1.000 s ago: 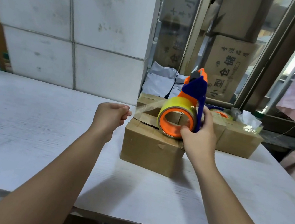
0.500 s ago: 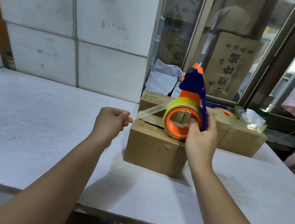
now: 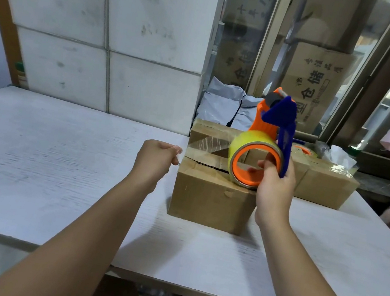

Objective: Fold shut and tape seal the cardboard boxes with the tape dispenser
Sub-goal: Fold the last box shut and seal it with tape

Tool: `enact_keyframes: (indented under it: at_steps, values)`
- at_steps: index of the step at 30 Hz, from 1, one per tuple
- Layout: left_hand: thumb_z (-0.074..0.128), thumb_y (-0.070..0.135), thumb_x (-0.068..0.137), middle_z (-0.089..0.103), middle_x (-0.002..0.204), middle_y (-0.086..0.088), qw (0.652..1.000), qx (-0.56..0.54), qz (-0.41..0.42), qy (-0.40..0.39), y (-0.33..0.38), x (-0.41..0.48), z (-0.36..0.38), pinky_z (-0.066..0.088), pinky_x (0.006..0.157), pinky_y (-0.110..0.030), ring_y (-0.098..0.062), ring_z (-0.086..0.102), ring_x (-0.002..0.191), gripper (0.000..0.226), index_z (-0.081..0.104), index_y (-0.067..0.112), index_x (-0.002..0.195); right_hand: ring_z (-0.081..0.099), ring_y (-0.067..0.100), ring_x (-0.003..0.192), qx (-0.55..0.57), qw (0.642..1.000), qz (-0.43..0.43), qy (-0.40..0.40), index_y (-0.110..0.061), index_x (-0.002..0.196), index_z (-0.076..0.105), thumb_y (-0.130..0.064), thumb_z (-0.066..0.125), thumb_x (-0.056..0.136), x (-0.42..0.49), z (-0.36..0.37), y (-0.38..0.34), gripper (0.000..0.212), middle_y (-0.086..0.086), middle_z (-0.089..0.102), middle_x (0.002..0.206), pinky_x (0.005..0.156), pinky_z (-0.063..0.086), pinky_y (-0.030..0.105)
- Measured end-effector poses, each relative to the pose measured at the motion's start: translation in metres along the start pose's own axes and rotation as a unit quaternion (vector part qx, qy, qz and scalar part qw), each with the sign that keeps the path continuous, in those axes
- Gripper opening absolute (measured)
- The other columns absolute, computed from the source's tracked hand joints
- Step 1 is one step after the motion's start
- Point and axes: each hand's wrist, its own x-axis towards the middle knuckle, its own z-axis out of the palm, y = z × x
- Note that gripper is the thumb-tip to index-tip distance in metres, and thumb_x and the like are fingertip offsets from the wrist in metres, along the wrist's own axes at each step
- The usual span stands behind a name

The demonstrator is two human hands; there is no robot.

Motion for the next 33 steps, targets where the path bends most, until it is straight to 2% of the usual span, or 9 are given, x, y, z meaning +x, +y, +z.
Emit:
enact_keyframes:
  at_steps: [2,7,11,14,20,23,27,30,33]
  values:
    - [0.054,0.011,0.09,0.056,0.061,0.0,1.0,-0.003,-0.01,-0.005,-0.002,-0.001,0.001,0.041,0.066,-0.03,-0.019,0.047,0.062,0.019,0.071,0.009,0.083,0.059,0.025,0.112,-0.002,1.0,0.006,-0.003,-0.033,0.132,0.048,-0.014,0.049,0.097,0.0,0.0,0.0,0.04,0.002,0.061,0.122,0.086,0.053,0.033]
    - [0.054,0.005,0.089,0.049,0.061,-0.002,0.995,-0.074,-0.056,-0.025,-0.005,-0.005,-0.002,0.032,0.055,-0.027,-0.016,0.034,0.054,0.018,0.07,0.001,0.083,0.051,0.012,0.109,-0.008,1.0,0.015,-0.002,-0.032,0.137,0.039,0.0,0.047,0.094,-0.003,-0.003,-0.005,0.055,-0.007,0.051,0.123,0.063,0.042,0.013]
    - [0.053,0.006,0.091,0.049,0.064,-0.002,0.993,-0.098,-0.061,-0.026,0.001,-0.009,-0.005,0.033,0.053,-0.025,-0.015,0.035,0.054,0.019,0.07,0.006,0.082,0.055,0.016,0.11,-0.002,1.0,0.009,0.01,-0.041,0.123,0.039,-0.001,0.047,0.094,-0.007,-0.002,-0.005,0.049,-0.005,0.053,0.125,0.066,0.045,0.016]
    - [0.053,0.005,0.09,0.049,0.065,-0.002,0.994,-0.089,-0.052,-0.017,0.006,-0.008,-0.009,0.032,0.053,-0.025,-0.015,0.034,0.054,0.018,0.07,0.005,0.084,0.063,0.02,0.102,0.0,1.0,0.006,0.012,-0.043,0.116,0.037,-0.002,0.046,0.095,-0.009,-0.001,-0.007,0.046,-0.002,0.054,0.124,0.07,0.05,0.022]
    - [0.06,0.008,0.088,0.051,0.063,-0.003,0.996,-0.072,-0.048,-0.014,0.004,-0.017,-0.013,0.032,0.052,-0.025,-0.016,0.034,0.053,0.013,0.07,0.0,0.088,0.068,0.018,0.091,0.018,0.999,0.009,0.029,-0.041,0.118,0.039,-0.001,0.044,0.096,-0.012,0.001,-0.01,0.047,-0.003,0.054,0.124,0.065,0.051,0.021]
    - [0.055,0.006,0.091,0.052,0.061,-0.001,0.995,-0.082,-0.051,-0.018,-0.001,-0.024,-0.01,0.03,0.053,-0.026,-0.015,0.032,0.053,0.018,0.07,0.006,0.081,0.068,0.018,0.091,0.03,0.999,0.008,0.042,-0.038,0.126,0.042,0.0,0.045,0.096,-0.016,0.004,-0.01,0.049,-0.005,0.053,0.124,0.063,0.051,0.018]
    - [0.05,0.008,0.093,0.052,0.048,0.01,0.997,-0.064,-0.038,-0.009,-0.004,-0.029,-0.006,0.031,0.057,-0.028,-0.015,0.031,0.053,0.027,0.069,0.009,0.074,0.068,0.019,0.091,0.049,0.997,0.02,0.05,-0.042,0.12,0.041,0.003,0.044,0.095,-0.018,0.004,-0.01,0.051,-0.005,0.052,0.124,0.064,0.051,0.018]
    - [0.047,0.01,0.095,0.054,0.051,0.01,0.999,-0.05,-0.021,0.001,-0.007,-0.031,-0.003,0.033,0.06,-0.028,-0.013,0.035,0.049,0.028,0.071,0.006,0.08,0.069,0.019,0.088,0.054,0.997,0.042,0.045,-0.037,0.126,0.046,0.002,0.043,0.095,-0.015,0.002,-0.011,0.05,-0.001,0.058,0.113,0.062,0.05,0.019]
    - [0.045,0.011,0.097,0.055,0.047,0.015,0.999,-0.048,-0.004,0.008,-0.009,-0.032,0.001,0.037,0.066,-0.026,-0.001,0.045,0.041,0.031,0.069,0.008,0.078,0.067,0.021,0.082,0.046,0.996,0.07,0.02,-0.029,0.128,0.05,0.002,0.043,0.096,-0.006,-0.003,-0.013,0.045,0.0,0.062,0.094,0.062,0.051,0.022]
